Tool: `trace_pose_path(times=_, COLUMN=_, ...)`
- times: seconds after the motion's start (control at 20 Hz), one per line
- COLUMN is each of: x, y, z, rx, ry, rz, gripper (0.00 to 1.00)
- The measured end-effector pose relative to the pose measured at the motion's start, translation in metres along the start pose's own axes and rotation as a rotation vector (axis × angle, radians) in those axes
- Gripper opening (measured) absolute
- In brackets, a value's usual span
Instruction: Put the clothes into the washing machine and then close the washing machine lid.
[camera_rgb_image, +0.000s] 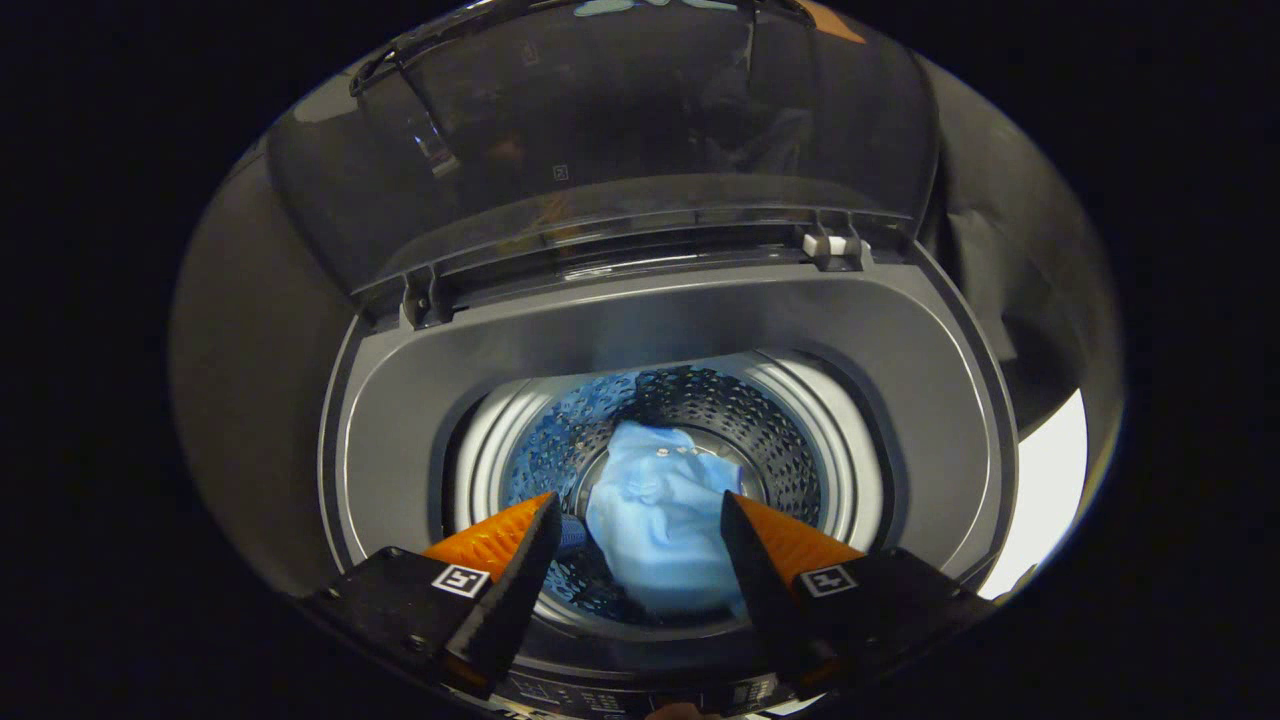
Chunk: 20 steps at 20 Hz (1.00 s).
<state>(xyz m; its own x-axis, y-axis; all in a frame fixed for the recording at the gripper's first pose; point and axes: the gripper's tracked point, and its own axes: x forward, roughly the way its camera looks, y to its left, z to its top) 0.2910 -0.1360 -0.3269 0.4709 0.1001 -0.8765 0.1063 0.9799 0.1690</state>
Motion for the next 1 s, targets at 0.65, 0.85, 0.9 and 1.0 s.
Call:
trace_pose_path(times=0.65, x=-0.114, y=-0.009, z=0.089, rx=0.045, ry=-0.360, rz=0.138, gripper=0.99)
trace_pose_path(times=0.85, x=-0.165, y=-0.007, z=0.112, rx=0.033, ry=-0.480, rz=0.183, gripper=0.99)
trace_pose_path(times=0.9, x=-0.177, y=-0.009, z=0.117, rx=0.019, ry=-0.505, rz=0.185, gripper=0.98)
trace_pose_path(times=1.0, x=-0.200, y=-0.015, z=0.126, rx=-0.014, ry=-0.557, rz=0.167, gripper=0.99)
